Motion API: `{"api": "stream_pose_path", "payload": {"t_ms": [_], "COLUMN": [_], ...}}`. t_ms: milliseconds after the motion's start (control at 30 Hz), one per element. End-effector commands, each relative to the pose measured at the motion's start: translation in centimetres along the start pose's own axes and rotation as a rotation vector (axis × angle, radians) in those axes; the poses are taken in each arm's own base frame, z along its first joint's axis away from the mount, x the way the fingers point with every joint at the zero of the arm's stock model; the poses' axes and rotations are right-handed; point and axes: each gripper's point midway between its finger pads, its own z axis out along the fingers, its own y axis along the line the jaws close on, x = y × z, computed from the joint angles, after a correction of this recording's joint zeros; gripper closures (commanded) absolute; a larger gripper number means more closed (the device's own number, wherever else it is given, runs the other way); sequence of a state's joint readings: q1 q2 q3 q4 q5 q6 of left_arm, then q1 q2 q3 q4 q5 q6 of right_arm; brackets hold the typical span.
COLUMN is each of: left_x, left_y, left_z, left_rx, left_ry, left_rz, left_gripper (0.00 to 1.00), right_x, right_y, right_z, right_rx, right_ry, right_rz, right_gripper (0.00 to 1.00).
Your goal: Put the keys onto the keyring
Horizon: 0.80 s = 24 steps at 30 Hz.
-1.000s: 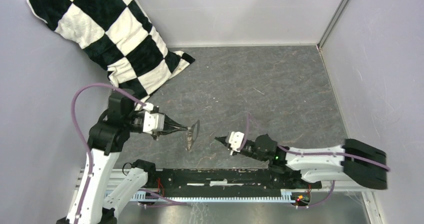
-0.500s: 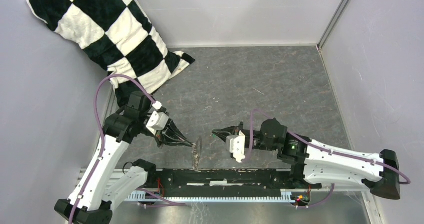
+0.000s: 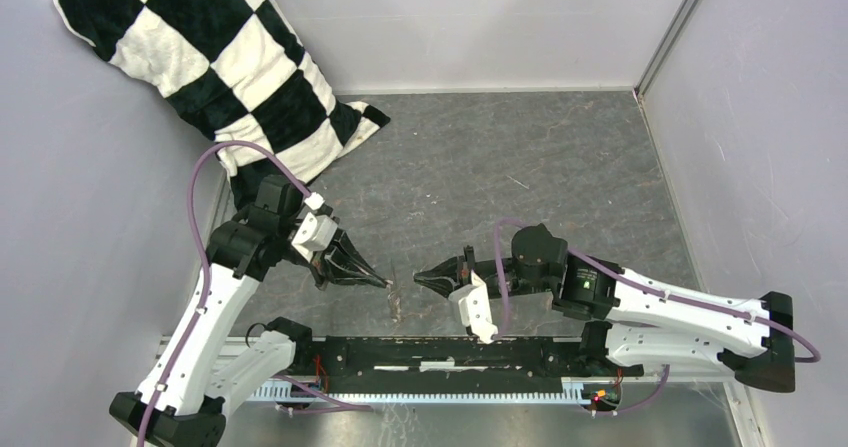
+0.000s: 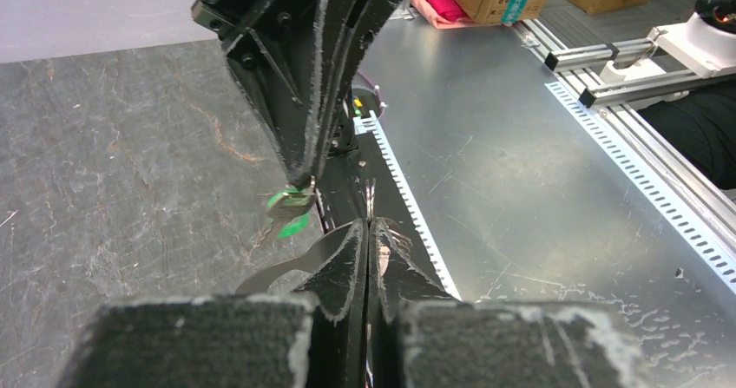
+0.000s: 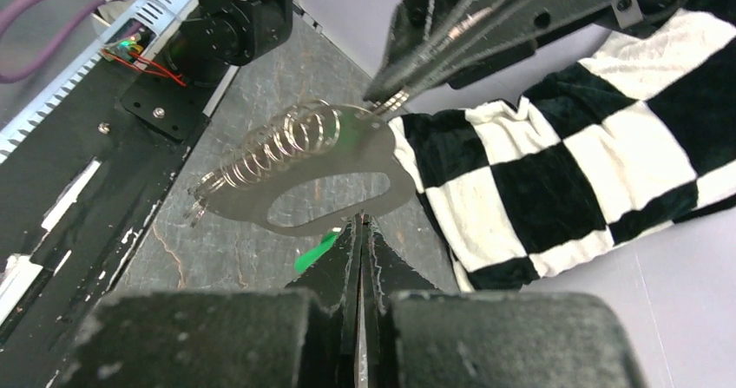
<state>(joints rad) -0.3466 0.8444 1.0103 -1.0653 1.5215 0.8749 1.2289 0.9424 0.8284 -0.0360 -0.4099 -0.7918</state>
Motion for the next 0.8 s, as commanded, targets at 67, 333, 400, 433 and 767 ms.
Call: {"api": "stream_pose_path", "payload": {"t_ms": [67,333,400,433,767], "left_x": [-3.0,-2.8,-2.9,-2.9,-2.7], "left_y": [-0.9,-0.7,-0.7,-0.7,-0.5], "left_z": [0.2,0.2,0.2,0.2,0.2], "left_rx": [0.076,0.069,0.070,0.069,0.068], "left_ry": [-0.083,-0.076,-0.076,-0.075,-0.072], "left_rz": [0.021,0.021,0.019,0.019,0.010], "left_gripper": [0.98,0.98,0.98,0.98,0.98], "right_x": [-2.7,-3.5,-3.8,-3.8,-4.9], "right_y": [-1.2,-1.5,-1.5,-1.5,-2.1], "right_z": [0.3,0.6,0.6,0.6,0.8], "right_rx": [0.031,0.028,0.023,0.020,0.016], "right_ry": [-0.092,-0.111,-0.118,-0.120,-0.144], "right_rz": [-0.078,-0.132,-0.146,-0.154,-0.204], "right_gripper": [0.99,0.99,0.99,0.99,0.99]}}
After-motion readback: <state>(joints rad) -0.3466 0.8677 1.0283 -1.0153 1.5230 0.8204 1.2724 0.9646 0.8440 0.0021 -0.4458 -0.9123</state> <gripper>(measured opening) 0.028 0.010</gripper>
